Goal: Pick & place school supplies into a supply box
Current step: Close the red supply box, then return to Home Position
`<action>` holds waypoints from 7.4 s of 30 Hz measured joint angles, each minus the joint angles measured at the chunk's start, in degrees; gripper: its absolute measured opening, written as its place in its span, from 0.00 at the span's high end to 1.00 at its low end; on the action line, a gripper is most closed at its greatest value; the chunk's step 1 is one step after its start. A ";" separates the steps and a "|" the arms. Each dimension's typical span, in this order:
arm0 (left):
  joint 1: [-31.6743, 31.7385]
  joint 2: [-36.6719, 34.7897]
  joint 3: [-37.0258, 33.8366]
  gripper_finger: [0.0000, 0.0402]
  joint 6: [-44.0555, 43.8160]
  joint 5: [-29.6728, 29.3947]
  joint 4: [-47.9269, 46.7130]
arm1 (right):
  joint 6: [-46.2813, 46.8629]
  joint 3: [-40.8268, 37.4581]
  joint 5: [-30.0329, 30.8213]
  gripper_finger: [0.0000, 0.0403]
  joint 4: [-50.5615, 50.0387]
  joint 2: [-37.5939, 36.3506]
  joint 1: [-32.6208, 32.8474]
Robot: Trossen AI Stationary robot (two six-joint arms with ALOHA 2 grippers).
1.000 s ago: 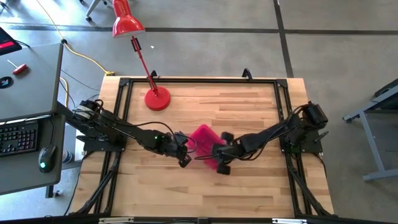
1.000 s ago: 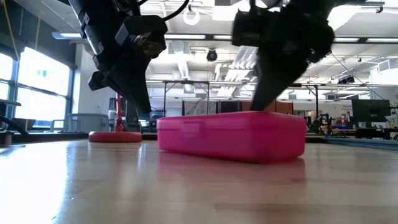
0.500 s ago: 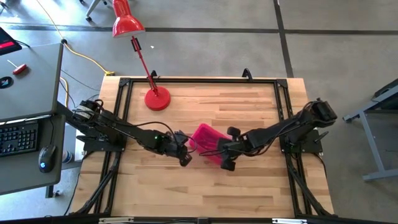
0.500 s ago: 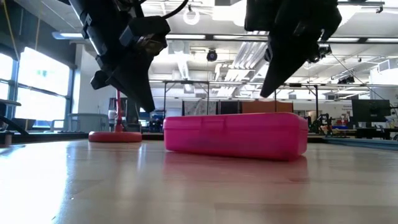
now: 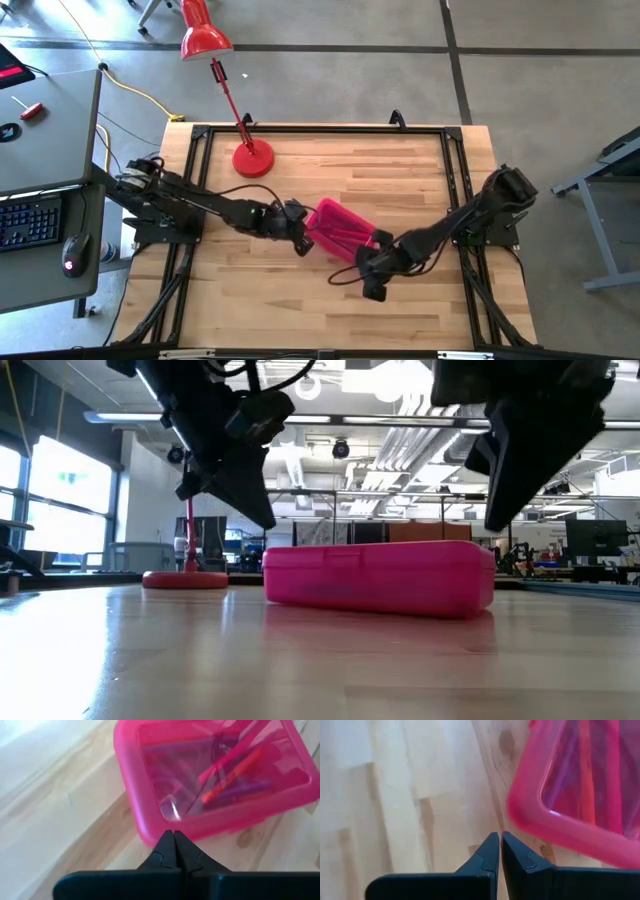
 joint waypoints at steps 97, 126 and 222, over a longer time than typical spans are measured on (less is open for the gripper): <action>-8.80 -91.15 -53.94 0.83 42.19 6.01 16.78 | -28.79 -62.29 9.36 1.00 64.94 -69.95 -13.81; -8.80 -91.12 -53.94 0.83 41.28 5.95 16.60 | -28.98 -62.31 9.34 1.00 64.93 -69.95 -13.81; -8.80 -91.10 -53.99 0.83 41.26 5.91 16.53 | -29.00 -62.34 9.31 1.00 64.93 -69.94 -13.80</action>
